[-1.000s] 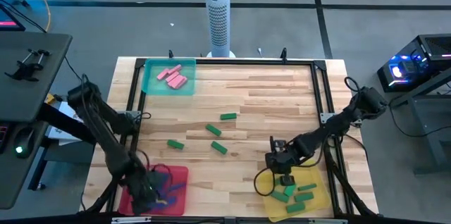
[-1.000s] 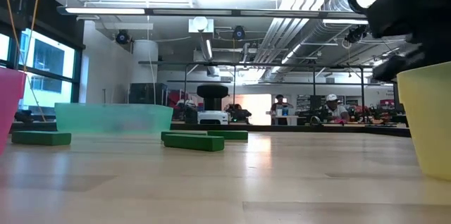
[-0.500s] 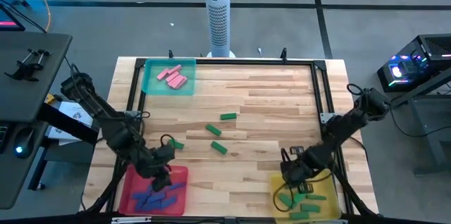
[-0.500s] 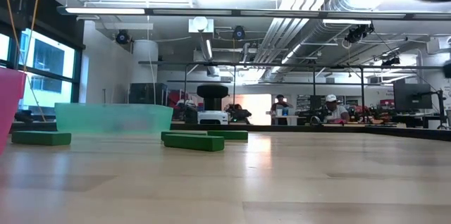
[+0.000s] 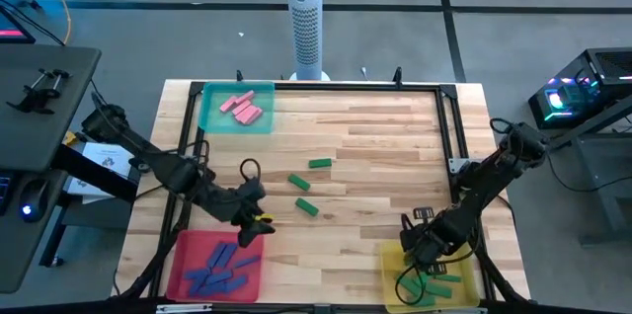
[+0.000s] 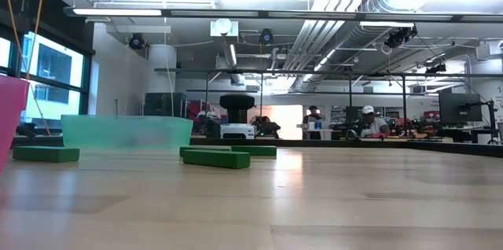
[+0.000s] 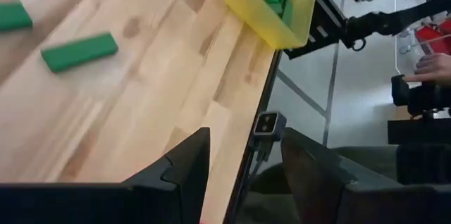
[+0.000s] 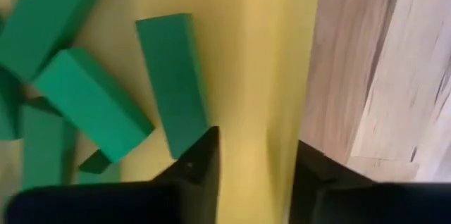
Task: Sort blocks
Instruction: Adjust the yellow bin on the table, then put the green block into the yellow bin
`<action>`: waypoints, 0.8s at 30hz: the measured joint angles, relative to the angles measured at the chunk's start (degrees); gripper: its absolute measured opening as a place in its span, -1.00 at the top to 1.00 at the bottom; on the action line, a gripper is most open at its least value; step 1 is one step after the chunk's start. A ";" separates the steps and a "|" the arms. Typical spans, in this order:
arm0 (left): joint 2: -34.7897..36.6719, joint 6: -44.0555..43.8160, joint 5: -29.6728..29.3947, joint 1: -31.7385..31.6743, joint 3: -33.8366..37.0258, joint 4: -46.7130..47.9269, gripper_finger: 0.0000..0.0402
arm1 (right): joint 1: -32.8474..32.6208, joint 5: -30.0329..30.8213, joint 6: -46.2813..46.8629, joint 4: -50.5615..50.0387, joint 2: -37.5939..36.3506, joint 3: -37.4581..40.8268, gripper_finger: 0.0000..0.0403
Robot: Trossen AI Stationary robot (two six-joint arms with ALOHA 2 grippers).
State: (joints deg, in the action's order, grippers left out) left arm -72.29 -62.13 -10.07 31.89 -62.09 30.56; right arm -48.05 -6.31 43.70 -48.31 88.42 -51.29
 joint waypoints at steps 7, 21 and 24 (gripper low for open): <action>0.04 4.31 -0.98 -2.92 -2.34 1.40 0.25 | 0.72 -0.41 1.43 -7.50 -4.16 -3.39 0.04; 0.15 8.45 -1.69 -9.58 -2.33 2.49 0.27 | 7.51 18.08 2.29 1.79 -8.21 -10.38 0.01; 1.03 9.95 1.85 -11.46 -2.33 2.68 0.27 | 11.33 22.62 0.37 8.30 -7.01 -10.47 0.00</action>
State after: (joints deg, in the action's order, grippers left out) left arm -71.26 -52.18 -8.22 20.43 -64.42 33.24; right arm -36.72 16.32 44.07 -40.01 81.41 -61.76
